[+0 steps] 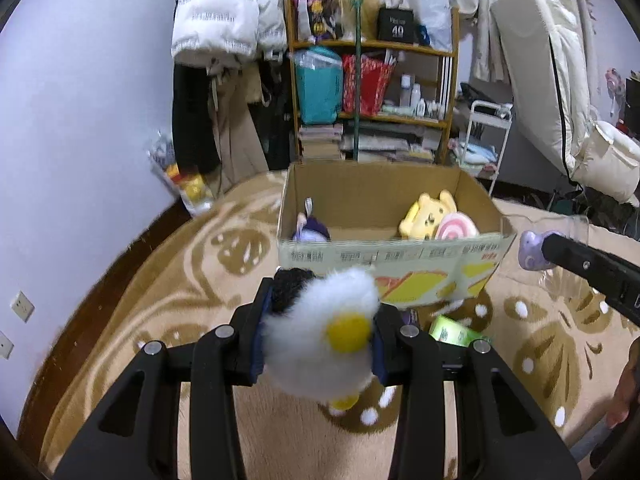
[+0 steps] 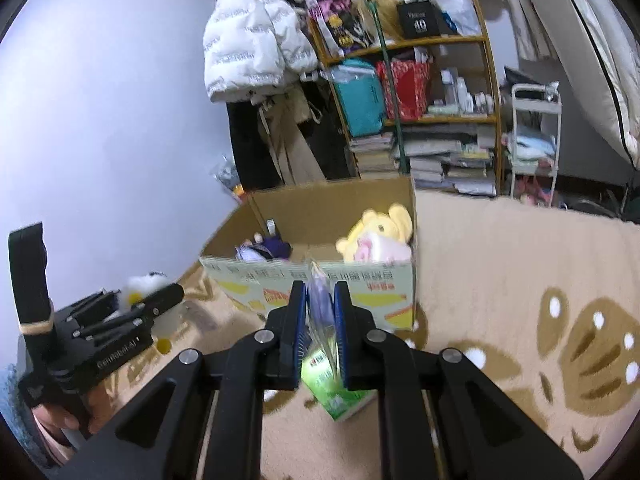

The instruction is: Organize soft objects

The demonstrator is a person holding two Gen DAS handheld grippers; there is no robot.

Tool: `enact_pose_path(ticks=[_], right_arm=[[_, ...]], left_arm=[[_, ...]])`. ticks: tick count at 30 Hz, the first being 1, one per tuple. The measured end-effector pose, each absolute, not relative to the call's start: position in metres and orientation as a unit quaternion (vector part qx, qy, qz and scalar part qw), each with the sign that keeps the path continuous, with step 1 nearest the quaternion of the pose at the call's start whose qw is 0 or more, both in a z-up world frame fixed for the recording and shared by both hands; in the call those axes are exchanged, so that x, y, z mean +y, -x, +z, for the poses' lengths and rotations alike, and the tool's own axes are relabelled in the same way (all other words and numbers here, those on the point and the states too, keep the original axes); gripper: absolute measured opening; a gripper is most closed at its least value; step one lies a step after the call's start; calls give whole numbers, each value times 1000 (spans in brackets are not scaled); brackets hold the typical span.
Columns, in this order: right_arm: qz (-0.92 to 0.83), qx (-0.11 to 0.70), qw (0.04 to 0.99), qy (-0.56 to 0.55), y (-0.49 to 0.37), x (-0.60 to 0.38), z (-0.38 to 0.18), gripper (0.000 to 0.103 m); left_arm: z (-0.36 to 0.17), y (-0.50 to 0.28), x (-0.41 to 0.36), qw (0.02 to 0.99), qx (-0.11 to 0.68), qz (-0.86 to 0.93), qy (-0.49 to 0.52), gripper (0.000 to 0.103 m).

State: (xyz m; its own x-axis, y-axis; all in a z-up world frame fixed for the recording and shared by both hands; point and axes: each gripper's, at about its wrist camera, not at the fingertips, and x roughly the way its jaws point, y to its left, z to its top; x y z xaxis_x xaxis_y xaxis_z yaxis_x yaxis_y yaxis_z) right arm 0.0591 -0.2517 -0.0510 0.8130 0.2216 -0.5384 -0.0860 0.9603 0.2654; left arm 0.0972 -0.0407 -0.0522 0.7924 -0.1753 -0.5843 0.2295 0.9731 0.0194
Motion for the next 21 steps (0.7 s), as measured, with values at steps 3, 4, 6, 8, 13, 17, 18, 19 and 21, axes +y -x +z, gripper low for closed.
enact_pose_path(ticks=[3,4,6,8,13,17,18,19,21], right_arm=[[88,277,951,-102,-59,-248,-41,14],[88,273,953,-101,-59,-247,-38,14],[91,262,955,-104,-60,-247,-32,14],[90,253,957,-107,-62,-247,-27,14],[93,240,961,-106,-72,-248,-23,7],[92,254,957,-107,-76,-251,-29,7],[85,268,954,-105,-78,-252,-36,8],[78,281,951,-106,-81,-255,-43,8],[66,311,940,-122,-87,-264,-61,8]], left_arm=[[-42,-89,-45,954,278,-105,-48,39],[-39,-87,-46,956,270,-106,-48,39],[-33,-86,-48,959,259,-108,-48,39],[-27,-88,-51,960,252,-111,-45,39],[-12,-104,-58,965,230,-110,-54,39],[-9,-119,-55,967,228,-103,-53,39],[-10,-122,-52,966,232,-100,-47,39],[-13,-124,-50,966,236,-98,-43,39],[-19,-128,-46,964,245,-95,-37,39]])
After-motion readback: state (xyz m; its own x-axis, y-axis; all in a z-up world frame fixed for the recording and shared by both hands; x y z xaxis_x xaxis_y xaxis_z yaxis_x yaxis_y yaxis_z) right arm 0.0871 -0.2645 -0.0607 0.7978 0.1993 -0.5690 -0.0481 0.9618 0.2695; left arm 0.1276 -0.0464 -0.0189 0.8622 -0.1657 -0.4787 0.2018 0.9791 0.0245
